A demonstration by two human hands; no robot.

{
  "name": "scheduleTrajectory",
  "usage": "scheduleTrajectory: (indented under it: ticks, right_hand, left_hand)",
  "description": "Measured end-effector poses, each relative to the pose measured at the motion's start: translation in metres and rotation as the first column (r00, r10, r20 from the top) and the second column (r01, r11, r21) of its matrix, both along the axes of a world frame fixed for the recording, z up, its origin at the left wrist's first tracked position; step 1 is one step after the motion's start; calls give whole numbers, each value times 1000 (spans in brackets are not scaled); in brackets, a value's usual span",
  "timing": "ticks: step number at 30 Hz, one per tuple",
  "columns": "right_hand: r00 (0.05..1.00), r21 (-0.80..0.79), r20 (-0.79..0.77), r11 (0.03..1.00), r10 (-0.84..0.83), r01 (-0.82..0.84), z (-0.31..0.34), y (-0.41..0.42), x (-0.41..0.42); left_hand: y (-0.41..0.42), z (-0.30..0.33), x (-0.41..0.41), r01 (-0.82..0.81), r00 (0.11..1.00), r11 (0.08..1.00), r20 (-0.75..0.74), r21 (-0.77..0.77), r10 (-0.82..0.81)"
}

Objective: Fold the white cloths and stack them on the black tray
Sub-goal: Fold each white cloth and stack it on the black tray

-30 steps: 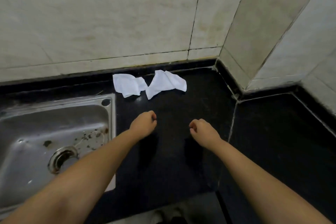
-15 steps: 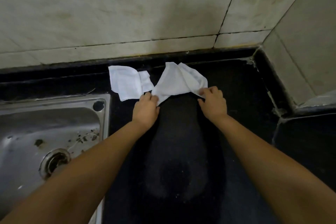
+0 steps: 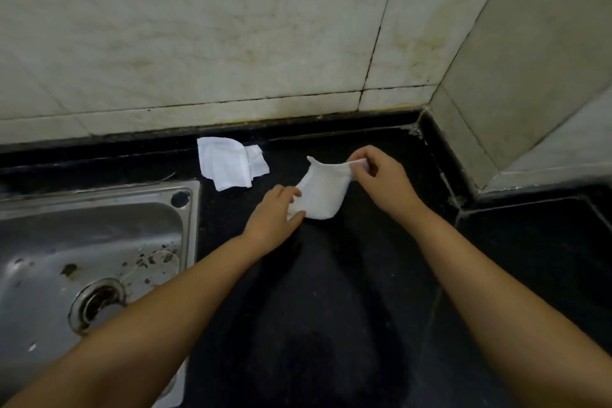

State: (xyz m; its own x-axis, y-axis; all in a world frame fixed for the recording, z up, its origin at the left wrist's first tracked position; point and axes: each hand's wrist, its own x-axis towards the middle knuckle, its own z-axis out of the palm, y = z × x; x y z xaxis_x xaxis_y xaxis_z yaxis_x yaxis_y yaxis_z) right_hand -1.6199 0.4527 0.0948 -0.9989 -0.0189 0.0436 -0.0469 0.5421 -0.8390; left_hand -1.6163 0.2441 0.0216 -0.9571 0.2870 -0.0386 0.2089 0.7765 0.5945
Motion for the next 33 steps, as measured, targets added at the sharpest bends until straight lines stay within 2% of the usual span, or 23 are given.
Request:
scheduleTrajectory:
  ticks: [2,5,9,12,14,16,20,24,26,29,33]
  right_hand:
    - [996,35,-8,996,85,-85,28,-1,13]
    - [979,106,-28,975,201,-197,63,2,34]
    - [973,163,-36,962,228,-220,90,14,56]
    - [987,147,-95,982,133,-118,95,30,65]
    - [992,52,-120,998,39,-33,91,40,68]
    - [992,-25,-122,999,-41,38,87,46,69]
    - [978,-63,-146,988,-151,143,86,48,73]
    - [963,-110,-164,975,-212,196,87,51,85]
    - [976,-105,-110,978,-190,179,78,54,96]
    - [992,-52,30,991,-123,125,46,58,119]
    - [943,71,333,997,-17,-7,-15,62,159]
  left_hand:
    - [16,26,3,37,995,993,-94,115,-26]
    - [36,65,9,192,964,970,-213,148,-158]
    - [50,97,26,346,933,920,-171,183,-316]
    - [44,109,38,285,957,911,-37,298,-288]
    - [33,109,40,216,974,926,0,311,-227]
    - [21,108,36,161,986,948,-5,273,-166]
    - [5,119,22,69,996,975,-66,212,-56]
    - [-5,131,21,9,997,943,-73,331,16]
    - [-11,122,33,26,999,931,-34,363,-15]
    - [-24,81,64,64,985,936,127,346,-114]
    - [-39,16,112,63,917,961,364,269,-162]
